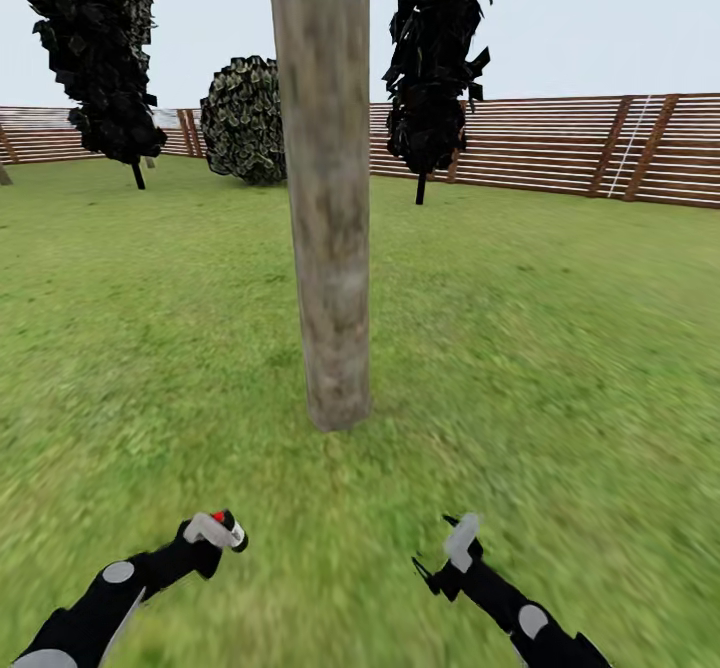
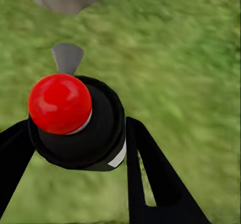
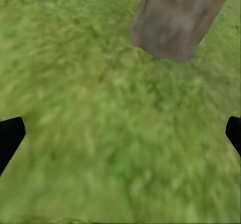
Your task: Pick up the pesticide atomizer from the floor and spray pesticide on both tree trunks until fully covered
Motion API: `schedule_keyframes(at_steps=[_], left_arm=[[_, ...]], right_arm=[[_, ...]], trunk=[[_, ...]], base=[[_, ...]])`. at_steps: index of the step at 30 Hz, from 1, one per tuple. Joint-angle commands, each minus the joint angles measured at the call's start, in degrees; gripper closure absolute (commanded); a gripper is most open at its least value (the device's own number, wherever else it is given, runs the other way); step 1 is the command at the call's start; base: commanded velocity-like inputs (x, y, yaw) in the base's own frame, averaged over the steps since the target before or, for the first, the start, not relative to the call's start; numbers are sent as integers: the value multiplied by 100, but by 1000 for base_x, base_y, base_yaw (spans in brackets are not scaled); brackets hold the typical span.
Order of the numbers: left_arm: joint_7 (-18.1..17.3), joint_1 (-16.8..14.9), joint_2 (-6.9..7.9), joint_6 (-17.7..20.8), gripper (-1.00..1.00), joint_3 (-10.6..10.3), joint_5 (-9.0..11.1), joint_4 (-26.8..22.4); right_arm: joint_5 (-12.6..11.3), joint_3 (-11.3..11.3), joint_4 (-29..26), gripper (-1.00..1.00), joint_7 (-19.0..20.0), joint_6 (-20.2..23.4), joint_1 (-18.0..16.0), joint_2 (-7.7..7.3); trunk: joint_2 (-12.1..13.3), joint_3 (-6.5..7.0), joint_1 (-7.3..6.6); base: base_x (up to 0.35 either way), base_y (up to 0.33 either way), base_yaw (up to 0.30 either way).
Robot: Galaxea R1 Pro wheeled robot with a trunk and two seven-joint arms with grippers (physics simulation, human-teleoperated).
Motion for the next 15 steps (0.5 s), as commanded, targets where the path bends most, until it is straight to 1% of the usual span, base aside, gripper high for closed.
schedule_keyframes(at_steps=[1, 3, 5, 6, 7, 8, 9, 12, 13, 14, 15], left_arm=[[-357, -37, 58, 178, 100, -1, -129, -108], [-1041, -117, 159, 404, 100, -2, -447, -339], [-1584, -195, 217, 506, 100, -2, -774, -517], [-1700, -219, 226, 521, 100, -3, -859, -548], [-1903, -279, 237, 545, 100, -3, -1027, -593], [-1993, -311, 240, 554, 100, -3, -1112, -610], [-2294, -426, 242, 579, 100, -3, -1444, -648], [-2597, -507, 222, 688, 100, -3, -1891, -675], [-2627, -513, 216, 717, 100, -3, -1947, -678], [-2685, -525, 200, 817, 100, -3, -2078, -685], [-2709, -529, 190, 877, 100, -3, -2134, -689]], right_arm=[[93, 0, -37, -100, 380, 66, -31, -5], [192, 2, -151, -100, 971, 256, -147, -9], [236, 3, -300, -100, 1376, 484, -261, -11], [241, 3, -343, -100, 1459, 546, -286, -11], [249, 4, -435, -100, 1608, 667, -330, -12], [252, 4, -485, -100, 1677, 725, -350, -12], [258, 4, -717, -100, 1910, 957, -411, -12], [261, 4, -1086, -100, 2189, 1296, -445, -12], [260, 4, -1134, -100, 2231, 1348, -448, -12], [257, 2, -1245, -100, 2342, 1477, -452, -9], [256, 1, -1291, -100, 2394, 1544, -454, -5]], trunk=[[0, 0, 0], [0, 0, 0], [0, 0, 0], [0, 0, 0], [0, 0, 0], [0, 0, 0], [0, 0, 0], [0, 0, 0], [0, 0, 0], [0, 0, 0], [0, 0, 0]], base=[[94, 0, 0], [49, 0, 0], [20, 0, 0], [13, 0, 0], [8, 0, 0], [6, 0, 0], [3, 0, 0], [1, 0, 0], [0, 0, 0], [0, 0, 0], [0, 0, 0]])
